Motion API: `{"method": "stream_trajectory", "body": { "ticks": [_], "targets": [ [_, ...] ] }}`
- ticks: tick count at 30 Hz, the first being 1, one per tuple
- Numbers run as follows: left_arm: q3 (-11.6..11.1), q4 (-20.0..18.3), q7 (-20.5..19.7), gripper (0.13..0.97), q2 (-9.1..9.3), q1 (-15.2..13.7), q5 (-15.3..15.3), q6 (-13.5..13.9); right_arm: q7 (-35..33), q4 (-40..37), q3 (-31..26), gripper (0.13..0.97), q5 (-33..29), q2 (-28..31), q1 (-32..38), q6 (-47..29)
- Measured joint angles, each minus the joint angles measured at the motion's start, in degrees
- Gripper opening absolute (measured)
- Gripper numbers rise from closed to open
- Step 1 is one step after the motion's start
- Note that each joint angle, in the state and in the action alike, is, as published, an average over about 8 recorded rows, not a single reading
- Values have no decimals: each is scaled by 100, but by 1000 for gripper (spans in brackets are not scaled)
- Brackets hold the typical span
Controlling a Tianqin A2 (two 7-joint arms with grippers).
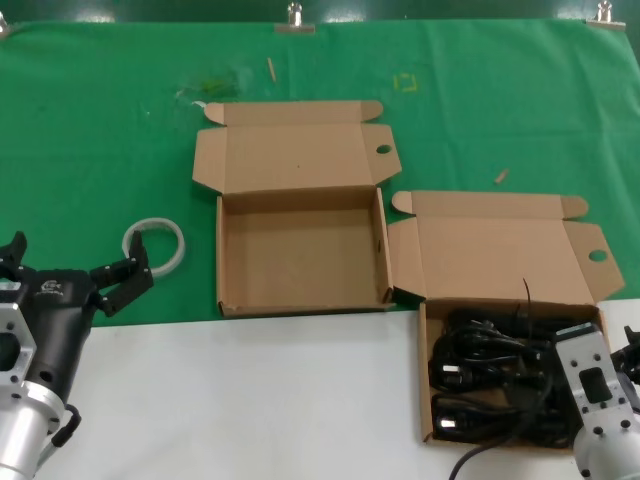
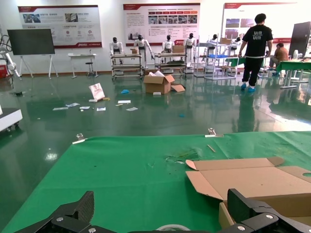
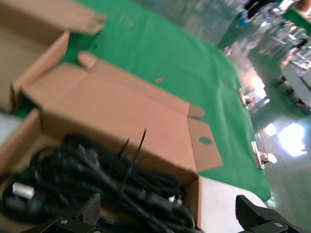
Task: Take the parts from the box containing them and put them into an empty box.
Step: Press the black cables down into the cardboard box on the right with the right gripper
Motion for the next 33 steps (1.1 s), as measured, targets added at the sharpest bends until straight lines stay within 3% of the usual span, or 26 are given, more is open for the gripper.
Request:
{"method": "stream_trajectory", "body": {
  "ticks": [6,13,33],
  "targets": [
    [0,0,0,965,0,0,0,0,-948,-105,87,966,329,0,229,413],
    [0,0,-3,965,0,0,0,0,-1451,-264,79,966,415,0,509,654],
    [0,0,-2,965,0,0,1,0,-1236,-869,-262,958,433,0,888,526]
  ]
}}
